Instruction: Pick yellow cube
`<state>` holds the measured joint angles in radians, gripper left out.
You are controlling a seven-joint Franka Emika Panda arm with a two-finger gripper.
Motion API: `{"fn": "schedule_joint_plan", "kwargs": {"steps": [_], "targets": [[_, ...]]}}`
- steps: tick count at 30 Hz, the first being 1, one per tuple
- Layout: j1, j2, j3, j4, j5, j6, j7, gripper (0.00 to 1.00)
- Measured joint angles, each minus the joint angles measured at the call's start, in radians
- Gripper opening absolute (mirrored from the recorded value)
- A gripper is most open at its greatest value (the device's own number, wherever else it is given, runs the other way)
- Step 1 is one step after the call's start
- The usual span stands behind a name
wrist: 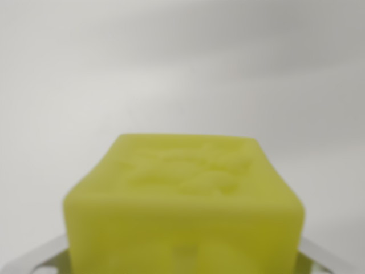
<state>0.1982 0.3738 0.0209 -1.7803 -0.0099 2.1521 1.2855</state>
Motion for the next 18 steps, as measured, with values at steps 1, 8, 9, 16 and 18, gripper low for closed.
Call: {"fn": "schedule_joint_plan", "kwargs": {"steps": [1,8,9,16,18], "targets": [[0.000,-0.003,0.000,0.002,0.000,-0.005,0.000,0.00],[0.000,-0.019,0.000,0.019,0.001,-0.038,0.000,0.00],[0.000,-0.020,0.000,0.020,0.001,-0.040,0.000,0.00],[0.000,-0.021,0.000,0.021,0.001,-0.041,-0.001,0.00],[0.000,-0.021,0.000,0.021,0.001,-0.041,-0.001,0.00]]}}
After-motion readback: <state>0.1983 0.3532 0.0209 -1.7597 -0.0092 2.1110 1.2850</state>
